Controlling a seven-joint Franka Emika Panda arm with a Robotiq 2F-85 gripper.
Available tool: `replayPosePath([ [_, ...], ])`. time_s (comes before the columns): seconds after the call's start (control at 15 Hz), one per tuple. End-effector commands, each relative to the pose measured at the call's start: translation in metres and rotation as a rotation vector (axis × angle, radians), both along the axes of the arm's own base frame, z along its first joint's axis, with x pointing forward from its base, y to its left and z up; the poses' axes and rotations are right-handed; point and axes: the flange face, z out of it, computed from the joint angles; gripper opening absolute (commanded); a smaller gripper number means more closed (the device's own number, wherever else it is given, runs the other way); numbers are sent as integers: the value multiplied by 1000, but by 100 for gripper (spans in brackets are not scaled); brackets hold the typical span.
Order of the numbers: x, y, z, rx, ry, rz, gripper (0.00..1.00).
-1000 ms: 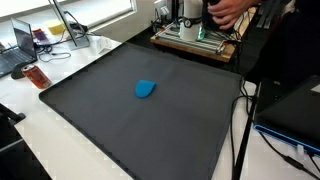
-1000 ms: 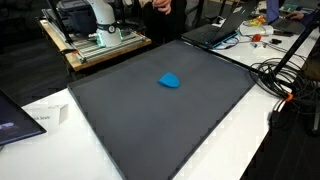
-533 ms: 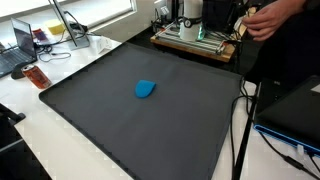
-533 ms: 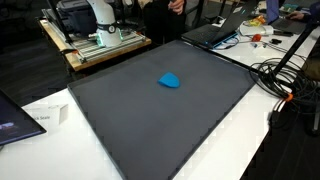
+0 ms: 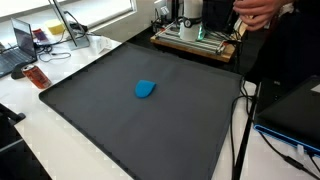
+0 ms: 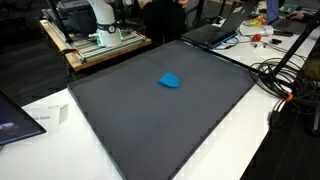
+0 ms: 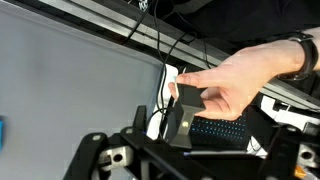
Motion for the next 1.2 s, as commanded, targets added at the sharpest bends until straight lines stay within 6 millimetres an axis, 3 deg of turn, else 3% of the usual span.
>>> replayPosePath([
  [0.0, 6, 5, 1, 11, 20, -1, 100],
  [0.27, 9, 5, -3, 11, 33, -2, 100],
  [0.53, 12, 6, -4, 12, 41, -1, 60],
  [0.73, 14, 6, -4, 14, 41, -1, 47],
  [0.87, 15, 7, -4, 12, 42, -4, 23],
  [1.13, 16, 7, -5, 12, 46, -3, 5],
])
